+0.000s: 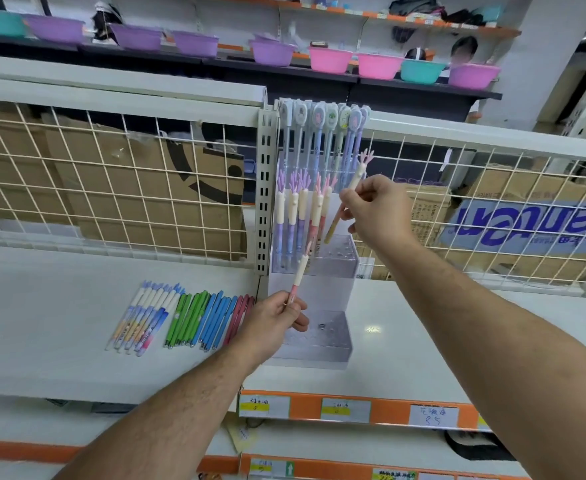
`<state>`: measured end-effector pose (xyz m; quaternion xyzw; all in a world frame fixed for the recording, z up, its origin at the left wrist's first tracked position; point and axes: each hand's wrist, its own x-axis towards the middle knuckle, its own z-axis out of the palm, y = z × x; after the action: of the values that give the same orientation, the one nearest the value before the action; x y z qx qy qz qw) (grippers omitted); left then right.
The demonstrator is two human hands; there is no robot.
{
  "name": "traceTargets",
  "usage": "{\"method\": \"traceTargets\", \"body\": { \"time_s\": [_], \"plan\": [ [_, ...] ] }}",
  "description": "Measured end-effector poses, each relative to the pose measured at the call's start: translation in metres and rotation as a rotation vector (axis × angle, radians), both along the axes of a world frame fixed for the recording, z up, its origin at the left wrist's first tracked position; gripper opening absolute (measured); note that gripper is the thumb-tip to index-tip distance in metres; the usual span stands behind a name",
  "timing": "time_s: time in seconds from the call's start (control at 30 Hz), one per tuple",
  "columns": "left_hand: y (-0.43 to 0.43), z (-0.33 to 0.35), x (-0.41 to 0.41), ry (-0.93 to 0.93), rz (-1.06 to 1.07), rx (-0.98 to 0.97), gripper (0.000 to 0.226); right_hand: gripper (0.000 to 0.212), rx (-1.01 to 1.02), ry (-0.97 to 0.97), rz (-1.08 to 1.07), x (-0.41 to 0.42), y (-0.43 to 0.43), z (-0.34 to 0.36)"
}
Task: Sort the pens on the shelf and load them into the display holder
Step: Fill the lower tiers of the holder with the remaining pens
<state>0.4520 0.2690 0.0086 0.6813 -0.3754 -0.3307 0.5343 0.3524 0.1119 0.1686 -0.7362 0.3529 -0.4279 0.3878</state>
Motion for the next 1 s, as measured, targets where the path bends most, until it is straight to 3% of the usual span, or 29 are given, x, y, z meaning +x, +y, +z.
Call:
{"method": "traceTargets", "body": {
  "time_s": [0.37,0.77,1.0],
  "plan": [
    [0.0,0.001,0.0,0.008,-0.001,0.012,0.02,0.017,-0.001,0.079,0.033,0.015,0.001,-0.006],
    [0.0,0.002,0.0,0.005,0.0,0.016,0.02,0.014,-0.08,0.302,0.017,0.024,0.003,-0.029],
    [0.0,0.001,-0.001,-0.006,0.007,0.013,0.019,0.016,-0.029,0.282,0.035,0.017,0.003,-0.034]
  ]
}}
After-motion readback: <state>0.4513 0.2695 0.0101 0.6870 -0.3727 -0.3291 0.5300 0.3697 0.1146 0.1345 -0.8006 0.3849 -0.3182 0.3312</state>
